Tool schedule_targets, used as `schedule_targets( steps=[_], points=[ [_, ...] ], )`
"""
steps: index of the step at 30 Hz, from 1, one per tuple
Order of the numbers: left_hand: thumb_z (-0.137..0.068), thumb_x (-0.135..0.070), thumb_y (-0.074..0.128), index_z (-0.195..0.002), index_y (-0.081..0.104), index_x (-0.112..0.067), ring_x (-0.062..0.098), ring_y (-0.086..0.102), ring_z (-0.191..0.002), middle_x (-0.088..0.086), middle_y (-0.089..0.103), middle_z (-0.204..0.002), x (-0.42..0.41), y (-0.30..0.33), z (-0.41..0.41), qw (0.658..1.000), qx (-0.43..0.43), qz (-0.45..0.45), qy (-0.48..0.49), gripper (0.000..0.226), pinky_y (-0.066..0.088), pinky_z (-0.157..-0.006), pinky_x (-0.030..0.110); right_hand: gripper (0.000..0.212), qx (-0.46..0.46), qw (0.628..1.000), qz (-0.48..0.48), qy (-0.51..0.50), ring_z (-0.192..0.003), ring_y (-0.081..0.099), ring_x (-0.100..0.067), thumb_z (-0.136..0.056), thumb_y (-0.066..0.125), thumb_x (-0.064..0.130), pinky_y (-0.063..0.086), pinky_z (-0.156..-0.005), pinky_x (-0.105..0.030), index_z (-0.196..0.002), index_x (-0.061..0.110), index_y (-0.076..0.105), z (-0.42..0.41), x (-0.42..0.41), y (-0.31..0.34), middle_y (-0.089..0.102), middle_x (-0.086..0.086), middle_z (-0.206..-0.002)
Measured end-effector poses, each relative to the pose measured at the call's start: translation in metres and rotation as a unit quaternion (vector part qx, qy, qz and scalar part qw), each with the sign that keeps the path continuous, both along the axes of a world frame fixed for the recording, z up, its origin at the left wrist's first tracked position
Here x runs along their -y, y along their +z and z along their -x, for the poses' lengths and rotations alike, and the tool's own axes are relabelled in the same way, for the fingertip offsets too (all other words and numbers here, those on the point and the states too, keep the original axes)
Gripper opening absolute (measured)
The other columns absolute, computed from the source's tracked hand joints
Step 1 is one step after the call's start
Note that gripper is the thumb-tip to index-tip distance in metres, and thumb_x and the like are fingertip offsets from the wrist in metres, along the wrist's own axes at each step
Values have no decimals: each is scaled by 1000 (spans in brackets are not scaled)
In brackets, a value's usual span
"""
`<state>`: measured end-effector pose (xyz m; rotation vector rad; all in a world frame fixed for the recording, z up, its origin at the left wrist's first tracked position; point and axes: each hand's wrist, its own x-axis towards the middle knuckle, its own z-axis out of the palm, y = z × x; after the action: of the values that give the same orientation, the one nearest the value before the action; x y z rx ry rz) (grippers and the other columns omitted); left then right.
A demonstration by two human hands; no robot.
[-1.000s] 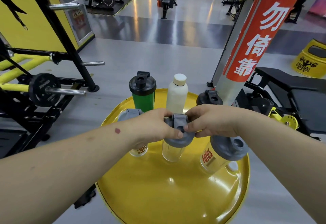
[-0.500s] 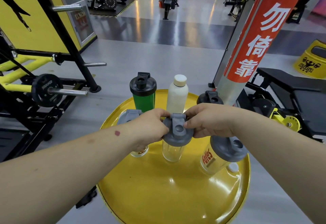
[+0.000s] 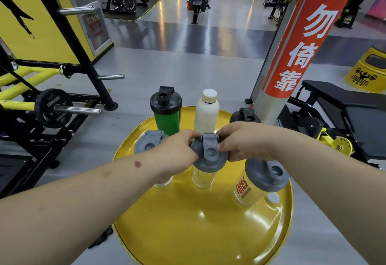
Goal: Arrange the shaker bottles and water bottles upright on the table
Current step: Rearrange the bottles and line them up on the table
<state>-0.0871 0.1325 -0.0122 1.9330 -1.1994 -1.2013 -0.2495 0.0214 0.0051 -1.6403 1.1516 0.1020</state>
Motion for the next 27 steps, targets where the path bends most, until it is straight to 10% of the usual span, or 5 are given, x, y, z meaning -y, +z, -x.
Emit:
schedule_targets(
  steps=[14,23,27],
  points=[
    [-88,-4,55,-130,62,-39,31,68,-111,5,73,-118,2,6,2,995,90,-3,-47,55,57,-96,54,31,-42,999,13,3,-107,76,-31,-92,69,13,62,-99,-46,-124,9,69,-8,-1,1,76,-18,-115],
    [-90,-9,57,-137,55,-36,29,68,-111,4,71,-121,-1,5,2,994,105,-1,-40,55,58,-94,51,25,-47,998,3,28,-63,66,-13,-94,67,13,61,-82,-32,-117,6,71,-5,-1,4,64,-3,-74],
    [-92,-7,53,-149,45,-35,27,66,-105,7,66,-131,1,14,2,992,119,-1,-50,63,59,-89,45,46,-58,995,69,40,-93,65,-44,-82,69,26,54,-103,-61,-118,-4,69,-1,-6,17,68,-25,-101]
  ],
)
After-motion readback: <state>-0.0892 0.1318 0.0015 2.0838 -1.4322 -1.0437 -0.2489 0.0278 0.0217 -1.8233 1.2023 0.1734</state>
